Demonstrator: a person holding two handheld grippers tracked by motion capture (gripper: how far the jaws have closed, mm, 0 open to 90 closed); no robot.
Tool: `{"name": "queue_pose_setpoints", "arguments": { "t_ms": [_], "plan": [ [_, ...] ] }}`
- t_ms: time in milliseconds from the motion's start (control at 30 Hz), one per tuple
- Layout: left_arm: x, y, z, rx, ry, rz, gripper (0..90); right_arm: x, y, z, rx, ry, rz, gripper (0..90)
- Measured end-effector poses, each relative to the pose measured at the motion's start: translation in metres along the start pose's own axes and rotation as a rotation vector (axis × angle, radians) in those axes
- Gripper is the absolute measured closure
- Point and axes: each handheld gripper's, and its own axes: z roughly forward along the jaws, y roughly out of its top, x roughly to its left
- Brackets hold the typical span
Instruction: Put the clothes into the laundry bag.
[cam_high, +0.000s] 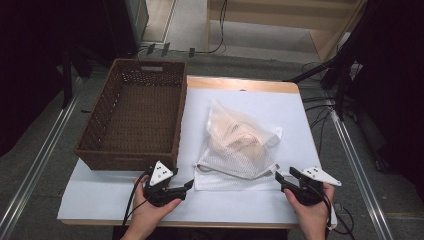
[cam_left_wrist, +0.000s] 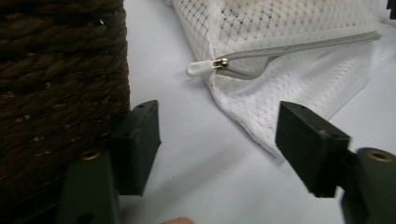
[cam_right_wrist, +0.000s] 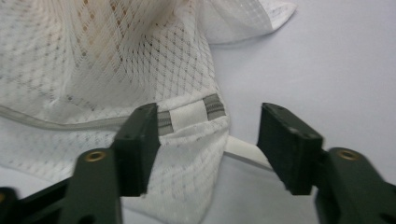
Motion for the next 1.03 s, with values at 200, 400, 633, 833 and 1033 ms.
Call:
{"name": "queue_pose_setpoints", "arguments": {
  "t_ms": [200,400,633,833,1033],
  "plan": [
    [0.001,-0.005,-0.012,-0.012,-0.026,0.037,11.2,-0.005,-0.006,-0.015,-0.002,0.058,-0.044,15.1],
    [0.013,-0.012,-0.033,-0.080,-0.060,0.050,2.1,-0.015,-0.008,-0.020,-0.029,0.059,-0.045,15.0],
    [0.039,-0.011,-0.055,-0.162,-0.043,0.031,0.0,-0.023,-0.005,-0.026,-0.064,0.088,0.030,14.9],
    [0.046,-0.010,-0.053,-0.155,-0.035,0.026,0.0,-0.025,-0.006,-0.025,-0.058,0.065,0.021,15.0],
    [0.043,-0.010,-0.049,-0.139,-0.032,0.025,0.0,-0.030,-0.004,-0.026,-0.075,0.079,0.061,16.1]
  ]
}}
